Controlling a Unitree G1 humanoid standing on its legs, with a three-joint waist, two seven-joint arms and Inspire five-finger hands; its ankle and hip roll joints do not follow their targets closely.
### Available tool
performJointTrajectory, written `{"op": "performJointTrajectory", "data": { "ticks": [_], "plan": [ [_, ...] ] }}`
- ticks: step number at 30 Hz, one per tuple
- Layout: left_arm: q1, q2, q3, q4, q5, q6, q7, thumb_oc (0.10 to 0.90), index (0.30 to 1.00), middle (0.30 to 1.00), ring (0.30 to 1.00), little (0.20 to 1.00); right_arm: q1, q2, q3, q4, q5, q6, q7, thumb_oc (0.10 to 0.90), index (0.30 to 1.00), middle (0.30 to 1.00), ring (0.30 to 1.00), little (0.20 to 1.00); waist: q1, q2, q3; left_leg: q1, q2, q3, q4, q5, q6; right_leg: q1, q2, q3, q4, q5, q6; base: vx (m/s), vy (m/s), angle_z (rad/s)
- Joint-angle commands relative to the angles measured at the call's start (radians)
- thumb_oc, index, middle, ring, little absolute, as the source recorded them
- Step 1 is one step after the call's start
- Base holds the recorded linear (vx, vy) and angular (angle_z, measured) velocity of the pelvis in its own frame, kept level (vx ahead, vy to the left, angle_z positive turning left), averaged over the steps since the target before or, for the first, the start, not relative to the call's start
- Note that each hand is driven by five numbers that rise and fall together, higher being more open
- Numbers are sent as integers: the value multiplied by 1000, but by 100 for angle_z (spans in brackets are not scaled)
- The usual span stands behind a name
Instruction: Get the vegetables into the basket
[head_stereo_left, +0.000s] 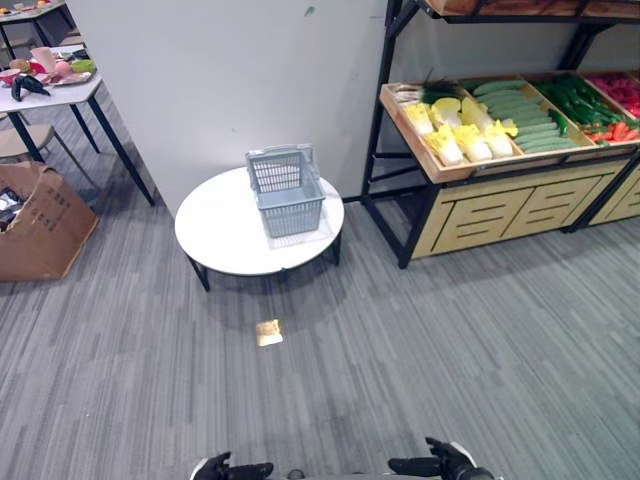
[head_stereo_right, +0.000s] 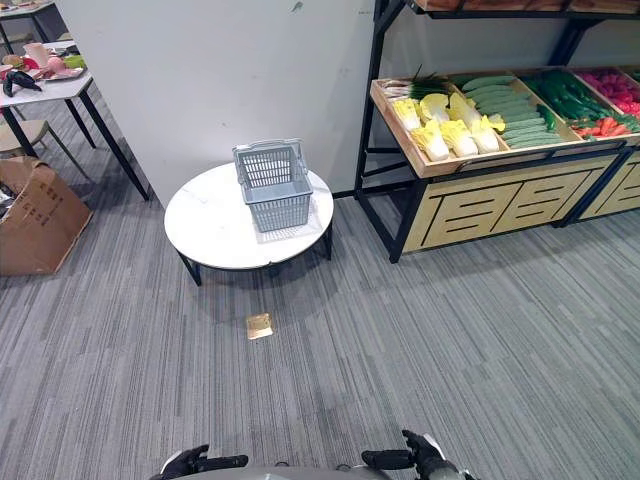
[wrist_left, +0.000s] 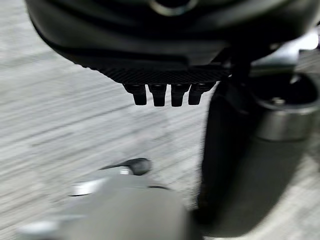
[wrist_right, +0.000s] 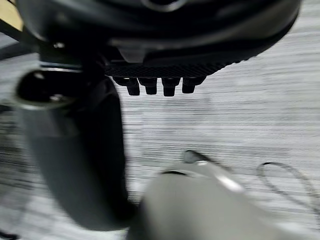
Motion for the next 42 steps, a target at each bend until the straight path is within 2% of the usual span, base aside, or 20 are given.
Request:
{"op": "performJointTrajectory", "data": {
  "ticks": [1,10,23,25,26,28,34,42],
  "plan": [
    [21,6,-9,43,16,9,2,900,1000,1000,1000,1000,29,-20,46,62,-10,14,-1,900,1000,1000,1000,1000,-1,-36,22,69,58,-43,-104,6,-71,125,-129,63,-271,207,166,0,0,0],
    [29,-2,-11,27,2,-3,1,900,1000,1000,1000,1000,29,-31,55,17,-10,-7,-5,900,1000,1000,1000,1000,-7,-30,28,73,59,-35,-104,4,-70,121,-127,71,-270,207,166,0,0,0],
    [30,4,-12,30,3,-5,-5,900,1000,1000,1000,1000,30,-37,23,51,23,-1,4,900,1000,1000,1000,1000,-10,-26,30,81,56,-32,-104,-5,-66,121,-130,79,-262,199,168,8,3,-1],
    [30,5,-12,29,3,-5,-4,900,1000,1000,1000,1000,29,-38,20,48,27,-1,4,900,1000,1000,1000,1000,-11,-25,33,83,56,-31,-104,-5,-65,117,-130,81,-246,193,167,0,0,0],
    [27,7,-13,24,1,-4,-3,900,1000,1000,1000,1000,26,-38,17,43,36,-2,5,900,1000,1000,1000,1000,-14,-22,42,86,60,-28,-104,-3,-59,89,-127,89,-186,172,164,-51,21,-2],
    [12,13,-16,13,-5,-5,2,900,1000,1000,1000,1000,7,-43,14,33,49,-3,3,900,1000,1000,1000,1000,-18,-21,74,46,58,-28,-46,-12,-51,35,-128,102,-105,145,159,-131,28,-9],
    [-16,22,-20,0,-31,-8,12,900,1000,1000,1000,1000,-15,-59,9,3,73,-15,-7,900,1000,1000,1000,1000,-30,-18,118,-88,36,-43,105,-41,-59,-64,-137,93,-7,120,156,-100,4,1],
    [-20,24,-24,-1,-32,-8,9,900,1000,1000,1000,1000,-10,-62,13,6,73,-16,-8,900,1000,1000,1000,1000,-36,-21,122,-111,38,-40,140,-58,-61,-81,-131,100,12,114,151,-18,-3,2]
  ]
}}
